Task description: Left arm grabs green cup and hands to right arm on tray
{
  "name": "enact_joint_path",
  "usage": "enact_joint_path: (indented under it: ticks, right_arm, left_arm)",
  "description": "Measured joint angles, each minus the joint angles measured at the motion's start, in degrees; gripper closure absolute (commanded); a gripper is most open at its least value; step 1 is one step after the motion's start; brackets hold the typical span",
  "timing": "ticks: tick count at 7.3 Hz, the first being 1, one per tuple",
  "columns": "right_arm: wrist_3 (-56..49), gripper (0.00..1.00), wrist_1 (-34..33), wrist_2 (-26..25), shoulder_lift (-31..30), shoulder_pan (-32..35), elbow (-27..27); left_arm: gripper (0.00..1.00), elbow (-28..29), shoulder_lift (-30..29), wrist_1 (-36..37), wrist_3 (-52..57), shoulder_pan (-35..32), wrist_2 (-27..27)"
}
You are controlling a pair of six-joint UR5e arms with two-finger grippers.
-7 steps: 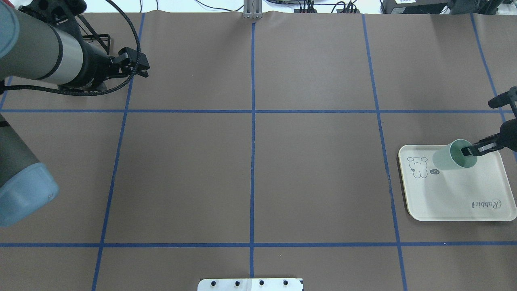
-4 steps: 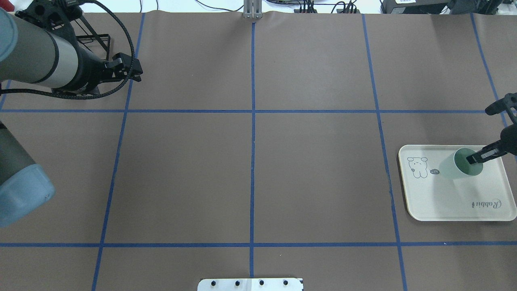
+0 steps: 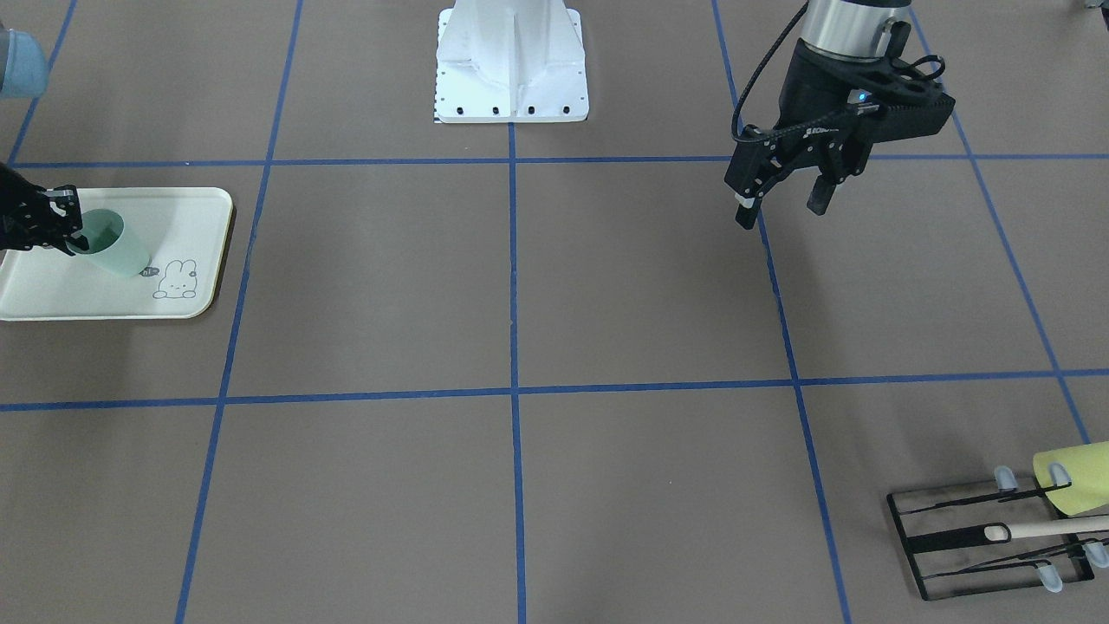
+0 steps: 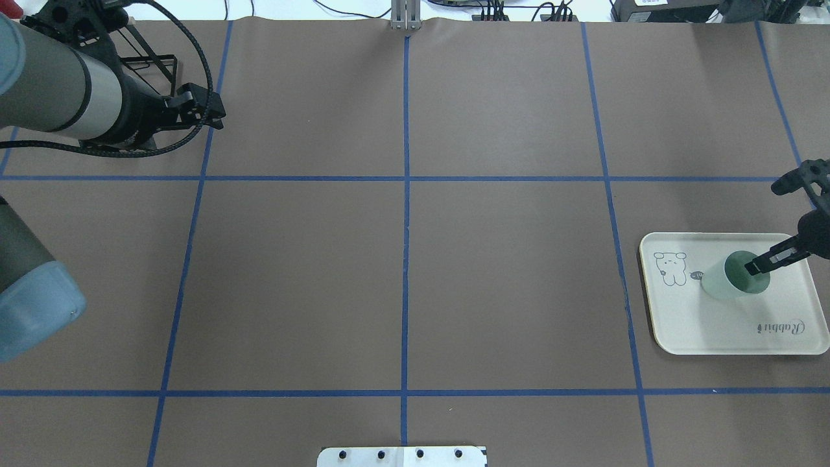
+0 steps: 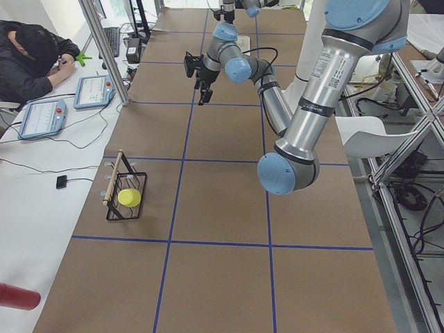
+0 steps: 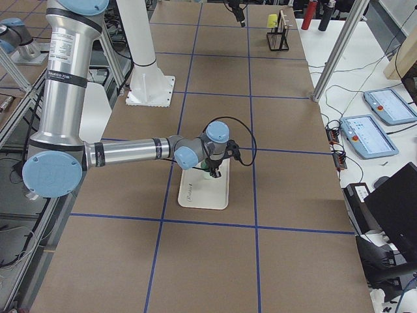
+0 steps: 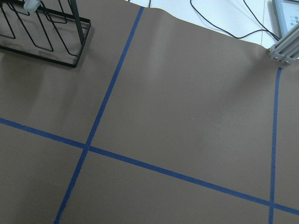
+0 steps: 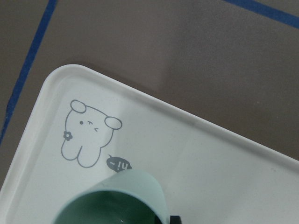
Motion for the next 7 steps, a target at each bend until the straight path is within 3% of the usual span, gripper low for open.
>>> enact_joint_path:
  ticks: [4, 5, 7]
  right_arm:
    - [-1.1, 0.01, -2.1, 3.3, 0.0, 3.2, 1.3]
    - [-3.1, 0.01, -6.7, 3.7, 0.2, 4.9, 3.6]
    - [-16.0, 0.01, -24.3, 4.0, 3.8, 11.9, 7.8]
  left_arm:
    - [0.00, 0.0, 0.3, 0.1, 1.1, -1.1, -0.4]
    - [0.00, 0.3, 0.7, 0.8, 4.3, -3.0, -2.0]
    - [0.00, 2.0, 1.4, 4.5, 16.7, -9.5, -8.1]
